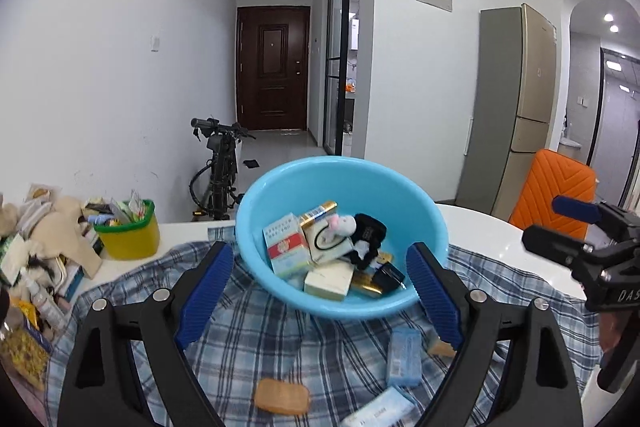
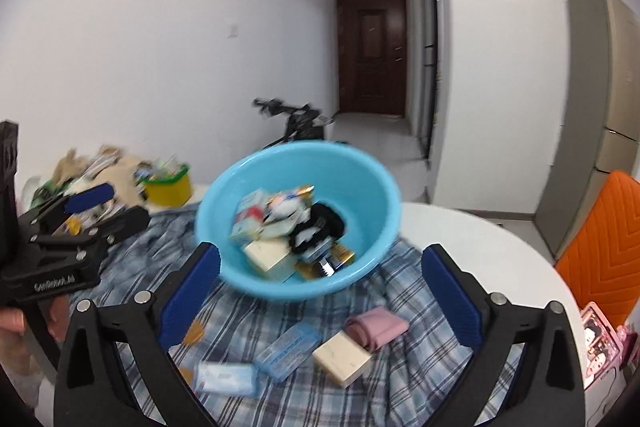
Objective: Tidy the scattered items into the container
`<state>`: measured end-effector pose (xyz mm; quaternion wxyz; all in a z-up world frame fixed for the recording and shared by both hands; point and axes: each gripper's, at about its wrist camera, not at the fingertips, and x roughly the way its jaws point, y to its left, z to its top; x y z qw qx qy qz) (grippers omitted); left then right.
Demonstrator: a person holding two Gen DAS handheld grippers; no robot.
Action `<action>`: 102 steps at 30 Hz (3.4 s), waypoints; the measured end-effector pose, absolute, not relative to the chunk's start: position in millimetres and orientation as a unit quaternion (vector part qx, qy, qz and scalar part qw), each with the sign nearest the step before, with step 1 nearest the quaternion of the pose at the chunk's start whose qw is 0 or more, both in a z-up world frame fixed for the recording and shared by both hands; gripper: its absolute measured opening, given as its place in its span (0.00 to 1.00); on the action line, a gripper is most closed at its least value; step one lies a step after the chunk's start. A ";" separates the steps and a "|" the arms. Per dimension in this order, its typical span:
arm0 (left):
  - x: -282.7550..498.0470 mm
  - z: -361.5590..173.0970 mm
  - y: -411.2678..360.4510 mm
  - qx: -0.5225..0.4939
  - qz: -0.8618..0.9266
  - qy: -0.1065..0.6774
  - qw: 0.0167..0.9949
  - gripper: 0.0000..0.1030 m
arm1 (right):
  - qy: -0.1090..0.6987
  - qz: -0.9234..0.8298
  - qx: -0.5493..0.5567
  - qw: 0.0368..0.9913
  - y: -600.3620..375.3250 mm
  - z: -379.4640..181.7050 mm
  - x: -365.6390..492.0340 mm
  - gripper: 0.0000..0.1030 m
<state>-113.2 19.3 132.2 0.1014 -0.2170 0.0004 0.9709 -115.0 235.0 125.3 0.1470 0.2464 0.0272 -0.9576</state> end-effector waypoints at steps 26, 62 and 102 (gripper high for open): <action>-26.1 81.5 1.7 -0.209 0.973 -0.037 0.092 0.87 | 0.055 -0.977 0.162 0.129 220.6 93.5 -23.3 0.97; -2.3 7.1 17.4 -0.116 0.990 -0.002 0.074 0.87 | 0.017 -0.989 0.091 0.112 230.8 4.0 -7.2 0.99; -12.6 -2.6 15.0 -0.143 0.989 -0.002 0.037 0.88 | 0.015 -0.984 0.152 0.092 232.3 -6.3 -26.6 1.00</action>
